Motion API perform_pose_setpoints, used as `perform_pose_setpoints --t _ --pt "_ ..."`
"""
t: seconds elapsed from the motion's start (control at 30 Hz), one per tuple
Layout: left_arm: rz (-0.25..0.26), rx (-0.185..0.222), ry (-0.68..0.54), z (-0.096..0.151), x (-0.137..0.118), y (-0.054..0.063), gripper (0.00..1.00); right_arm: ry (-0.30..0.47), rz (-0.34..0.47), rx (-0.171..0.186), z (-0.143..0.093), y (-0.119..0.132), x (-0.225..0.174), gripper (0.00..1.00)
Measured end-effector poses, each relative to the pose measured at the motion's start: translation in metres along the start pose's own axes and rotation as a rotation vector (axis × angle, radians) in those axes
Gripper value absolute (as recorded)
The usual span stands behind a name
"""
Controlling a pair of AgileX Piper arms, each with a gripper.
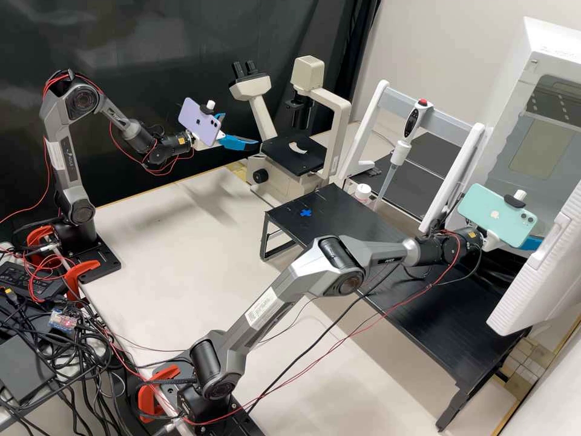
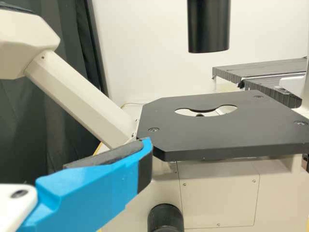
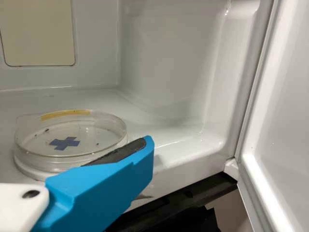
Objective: Move the petri dish to the microscope
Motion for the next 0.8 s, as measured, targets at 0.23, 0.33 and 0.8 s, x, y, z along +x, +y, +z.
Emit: perform_pose_setpoints --t 0.23,0.33,0.8 --pt "0.0 0.0 0.0 0.0 0.0 0.0 1.0 -0.001 0.001 0.0 0.0007 0.0006 -0.0001 0.0" --pt "0.0 0.0 0.0 0.0 0.0 0.0 1.0 -0.003 0.003 0.0 0.0016 0.0015 -0.0002 0.0" --pt "0.0 0.0 0.0 0.0 0.0 0.0 1.0 -0.002 0.002 0.0 0.0019 0.001 -0.0002 0.0"
